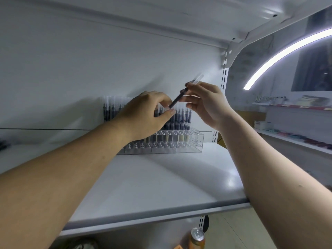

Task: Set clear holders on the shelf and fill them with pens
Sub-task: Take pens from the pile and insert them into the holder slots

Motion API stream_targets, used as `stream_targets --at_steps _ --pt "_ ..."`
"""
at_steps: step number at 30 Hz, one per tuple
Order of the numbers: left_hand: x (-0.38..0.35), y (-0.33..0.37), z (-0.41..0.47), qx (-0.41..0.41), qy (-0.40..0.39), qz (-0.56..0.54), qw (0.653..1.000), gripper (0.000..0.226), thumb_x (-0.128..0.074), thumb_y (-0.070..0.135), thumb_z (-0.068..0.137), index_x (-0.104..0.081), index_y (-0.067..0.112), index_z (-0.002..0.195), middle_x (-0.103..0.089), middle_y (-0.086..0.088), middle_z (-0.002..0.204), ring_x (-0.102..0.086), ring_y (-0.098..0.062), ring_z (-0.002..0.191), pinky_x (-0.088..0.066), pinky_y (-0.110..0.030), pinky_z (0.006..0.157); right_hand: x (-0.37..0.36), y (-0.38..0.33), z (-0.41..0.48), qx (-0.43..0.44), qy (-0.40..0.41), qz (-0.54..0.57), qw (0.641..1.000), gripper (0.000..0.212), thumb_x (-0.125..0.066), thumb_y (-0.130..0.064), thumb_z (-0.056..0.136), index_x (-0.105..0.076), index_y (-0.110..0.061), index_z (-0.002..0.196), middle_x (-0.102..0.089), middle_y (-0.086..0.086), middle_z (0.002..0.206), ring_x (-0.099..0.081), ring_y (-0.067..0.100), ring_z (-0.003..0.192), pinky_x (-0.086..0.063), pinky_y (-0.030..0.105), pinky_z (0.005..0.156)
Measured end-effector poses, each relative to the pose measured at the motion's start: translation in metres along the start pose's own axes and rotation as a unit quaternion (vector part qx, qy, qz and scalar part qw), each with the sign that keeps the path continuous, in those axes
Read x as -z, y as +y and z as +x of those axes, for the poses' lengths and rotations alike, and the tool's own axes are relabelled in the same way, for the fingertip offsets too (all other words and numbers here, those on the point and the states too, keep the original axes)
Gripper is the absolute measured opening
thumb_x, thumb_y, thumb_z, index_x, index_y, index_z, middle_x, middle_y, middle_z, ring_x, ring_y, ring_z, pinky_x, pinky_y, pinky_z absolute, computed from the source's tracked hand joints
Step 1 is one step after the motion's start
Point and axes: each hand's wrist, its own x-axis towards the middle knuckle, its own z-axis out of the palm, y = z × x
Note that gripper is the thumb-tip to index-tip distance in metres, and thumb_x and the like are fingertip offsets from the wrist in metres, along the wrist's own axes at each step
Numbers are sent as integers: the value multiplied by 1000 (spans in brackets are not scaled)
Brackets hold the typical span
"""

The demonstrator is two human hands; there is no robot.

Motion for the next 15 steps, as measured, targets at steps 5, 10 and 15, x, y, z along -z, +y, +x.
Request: stream_targets --at_steps 5,10,15 --pt "5 1 -2 -18 -11 74 997 53 -57 56 100 -52 29 144 -57 7 142 -49 -15 130 -45 -47 108 21 5 10 96 163 -266 945 12 -64 -18 101 -70 -7 101 -76 4 79 -74 20 66 -52 29 62" --pt "6 1 -1 -12 -11 120 993 61 -53 63 97 -47 30 148 -54 5 146 -48 -19 132 -43 -48 107 36 17 10 70 188 -416 887 13 -63 -29 102 -71 -20 106 -76 -3 81 -75 13 68 -51 30 64" --pt "5 0 0 10 -11 98 995 60 -55 63 97 -47 31 147 -52 7 149 -45 -18 136 -41 -49 110 39 28 11 46 149 -448 880 15 -62 -25 104 -70 -12 105 -77 0 90 -72 1 59 -39 17 42"
